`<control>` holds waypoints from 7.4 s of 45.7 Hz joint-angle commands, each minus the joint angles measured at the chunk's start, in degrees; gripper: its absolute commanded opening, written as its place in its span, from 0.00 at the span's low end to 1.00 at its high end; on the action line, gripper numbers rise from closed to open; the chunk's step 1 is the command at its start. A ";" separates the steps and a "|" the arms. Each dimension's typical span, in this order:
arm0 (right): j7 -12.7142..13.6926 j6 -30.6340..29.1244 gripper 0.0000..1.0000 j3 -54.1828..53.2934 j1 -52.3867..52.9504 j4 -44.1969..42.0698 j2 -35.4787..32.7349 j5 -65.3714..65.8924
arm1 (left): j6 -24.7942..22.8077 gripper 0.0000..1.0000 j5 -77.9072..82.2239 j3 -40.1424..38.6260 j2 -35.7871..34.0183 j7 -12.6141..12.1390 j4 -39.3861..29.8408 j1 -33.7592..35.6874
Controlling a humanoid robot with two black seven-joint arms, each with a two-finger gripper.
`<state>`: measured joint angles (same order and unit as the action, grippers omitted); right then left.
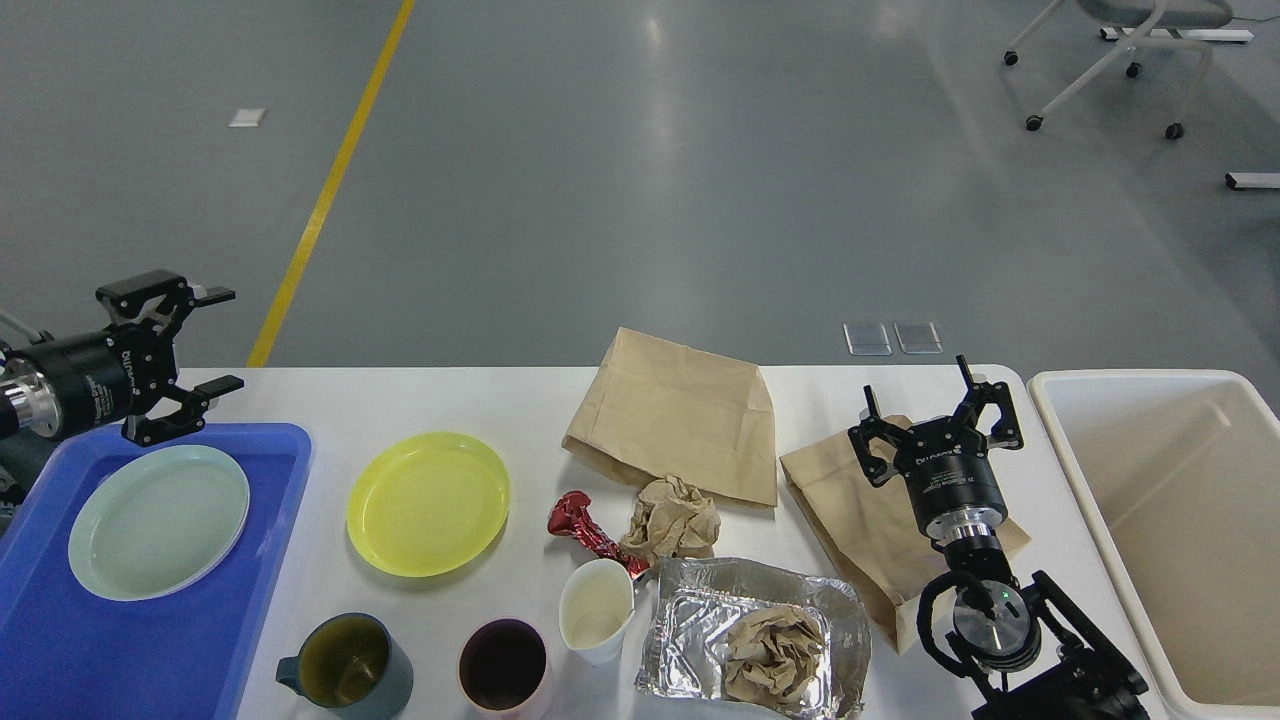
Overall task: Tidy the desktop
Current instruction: 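Lift the left gripper up and away from the blue tray, then move the open left gripper over the cups nearest the robot, then lower the left gripper and grasp the pink cup with dark drink, then carry the pink cup to the blue tray and set it down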
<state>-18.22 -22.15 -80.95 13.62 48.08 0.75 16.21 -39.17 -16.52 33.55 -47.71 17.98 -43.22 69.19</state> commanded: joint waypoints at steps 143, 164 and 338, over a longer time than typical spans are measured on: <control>0.03 0.00 1.00 0.00 0.00 -0.09 -0.04 0.05 | 22.29 0.93 35.50 29.03 41.20 -26.77 -43.18 29.08; 0.03 0.00 1.00 0.00 0.00 -0.09 -0.04 0.05 | 25.02 0.68 41.92 26.74 41.55 -26.77 -40.28 22.92; 0.03 0.00 1.00 0.00 0.00 -0.09 -0.04 -0.04 | -7.77 0.05 35.24 22.26 -2.83 -12.36 8.24 -3.71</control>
<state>-18.20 -22.15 -80.95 13.62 48.00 0.70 16.19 -46.98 18.22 60.74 -50.37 5.63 -37.40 69.32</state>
